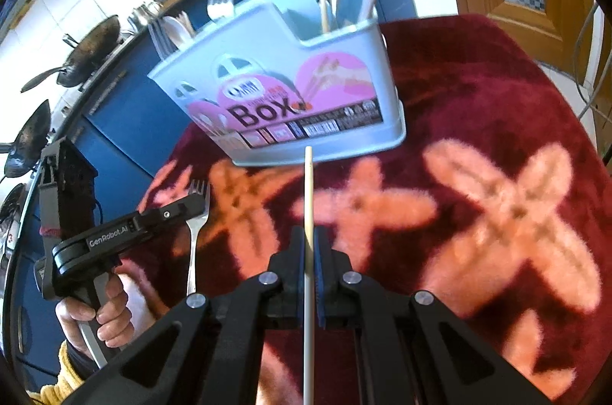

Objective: Organize utensils
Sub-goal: 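Lift the steel fork and chopstick up over the blue caddy with both tools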

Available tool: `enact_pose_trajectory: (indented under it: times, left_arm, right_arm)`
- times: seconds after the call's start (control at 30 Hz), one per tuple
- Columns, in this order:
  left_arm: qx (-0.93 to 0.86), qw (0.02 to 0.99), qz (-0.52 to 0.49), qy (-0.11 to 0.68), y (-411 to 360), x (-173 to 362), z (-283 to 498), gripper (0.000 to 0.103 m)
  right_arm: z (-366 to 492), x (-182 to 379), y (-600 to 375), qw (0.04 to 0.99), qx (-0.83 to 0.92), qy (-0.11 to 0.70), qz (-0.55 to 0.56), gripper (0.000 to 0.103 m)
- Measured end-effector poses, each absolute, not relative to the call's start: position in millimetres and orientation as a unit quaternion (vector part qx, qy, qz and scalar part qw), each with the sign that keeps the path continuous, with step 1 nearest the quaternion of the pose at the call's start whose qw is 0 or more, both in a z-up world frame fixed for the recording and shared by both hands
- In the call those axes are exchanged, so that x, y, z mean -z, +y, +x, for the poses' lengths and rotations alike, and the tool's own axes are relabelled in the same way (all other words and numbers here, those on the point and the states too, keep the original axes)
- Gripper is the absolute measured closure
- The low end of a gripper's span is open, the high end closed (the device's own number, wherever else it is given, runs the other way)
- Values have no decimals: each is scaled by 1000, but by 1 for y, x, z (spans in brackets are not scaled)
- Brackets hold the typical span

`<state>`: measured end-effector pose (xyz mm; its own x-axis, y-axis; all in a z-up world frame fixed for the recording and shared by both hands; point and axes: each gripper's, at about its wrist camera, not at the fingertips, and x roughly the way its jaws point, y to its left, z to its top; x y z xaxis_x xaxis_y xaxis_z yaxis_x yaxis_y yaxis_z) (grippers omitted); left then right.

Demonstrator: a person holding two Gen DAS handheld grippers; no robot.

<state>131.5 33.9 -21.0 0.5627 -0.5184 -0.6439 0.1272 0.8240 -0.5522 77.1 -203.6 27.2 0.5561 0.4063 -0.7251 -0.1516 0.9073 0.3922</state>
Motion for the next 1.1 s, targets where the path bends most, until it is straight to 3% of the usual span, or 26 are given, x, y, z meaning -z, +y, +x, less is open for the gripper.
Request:
enact_pose_trajectory:
  times: [0.43,1.1]
  left_arm:
    - [212,923,-165,275,26,-81,90,103]
    - [199,961,-137,136,2,-186,156,103]
  right_arm:
    - [54,-95,-208,926,-169,308,139,97]
    - [119,-157,-222,961,-141,176,160,97]
